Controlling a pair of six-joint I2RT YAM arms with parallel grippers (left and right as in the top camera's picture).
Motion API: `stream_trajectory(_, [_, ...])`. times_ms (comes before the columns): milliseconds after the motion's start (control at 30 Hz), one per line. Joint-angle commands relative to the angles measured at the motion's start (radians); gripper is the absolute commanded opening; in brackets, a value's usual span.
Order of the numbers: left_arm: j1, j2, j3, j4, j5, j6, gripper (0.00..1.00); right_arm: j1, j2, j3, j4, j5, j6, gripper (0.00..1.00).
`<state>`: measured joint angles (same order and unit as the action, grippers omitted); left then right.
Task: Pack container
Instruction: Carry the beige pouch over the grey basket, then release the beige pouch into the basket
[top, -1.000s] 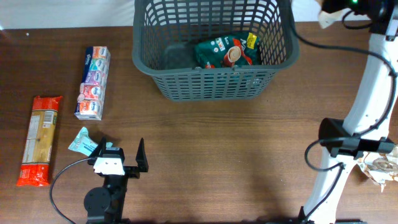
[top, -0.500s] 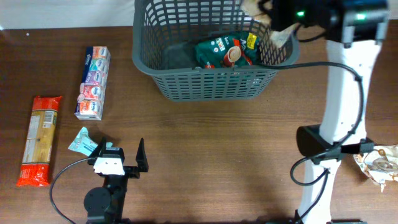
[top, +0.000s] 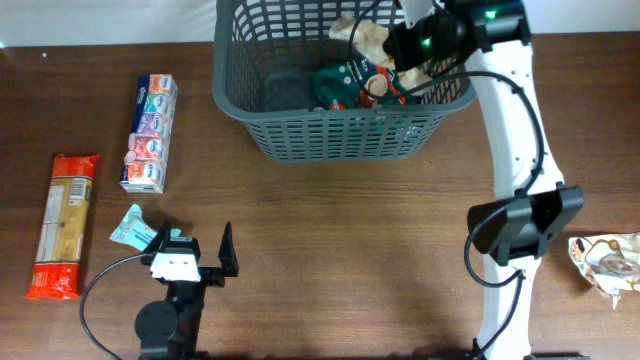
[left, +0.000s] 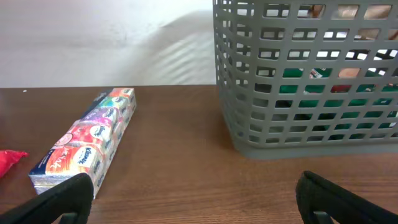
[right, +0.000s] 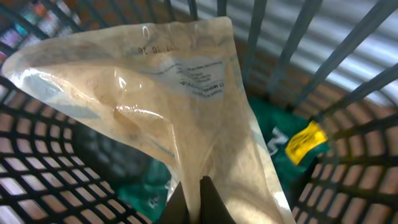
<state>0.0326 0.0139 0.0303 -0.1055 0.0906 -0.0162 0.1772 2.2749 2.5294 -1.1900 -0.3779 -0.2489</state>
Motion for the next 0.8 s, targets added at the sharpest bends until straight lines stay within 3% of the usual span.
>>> stream_trajectory(0, [0.005, -0.008, -0.007, 0.003, 0.007, 0.006, 0.99, 0.000, -0.023, -0.061, 0.036, -0.010, -0.012, 0.04])
stream_trajectory(167, [0.005, -0.008, -0.007, 0.003, 0.007, 0.006, 0.99, -0.001, -0.023, -0.165, 0.066, -0.009, -0.035, 0.04])
stream_trajectory(467, [0.005, -0.008, -0.007, 0.003, 0.007, 0.006, 0.99, -0.001, -0.019, -0.197, 0.072, 0.012, -0.058, 0.04])
stream_trajectory(500, [0.005, -0.008, -0.007, 0.003, 0.007, 0.006, 0.99, -0.001, -0.019, -0.197, 0.073, 0.024, -0.058, 0.08])
stream_trajectory(567, [0.005, -0.008, -0.007, 0.003, 0.007, 0.006, 0.99, -0.001, -0.019, -0.196, 0.073, 0.028, -0.058, 0.48])
stream_trajectory(667, [0.005, -0.008, -0.007, 0.003, 0.007, 0.006, 0.99, -0.001, -0.019, -0.195, 0.077, 0.028, -0.058, 0.88])
stream_trajectory(700, [0.005, -0.008, -0.007, 0.003, 0.007, 0.006, 0.99, -0.001, -0.019, -0.195, 0.080, 0.028, -0.057, 0.97])
stream_trajectory(767, [0.005, -0.008, -0.007, 0.003, 0.007, 0.006, 0.99, -0.001, -0.019, -0.190, 0.082, 0.028, -0.057, 0.98])
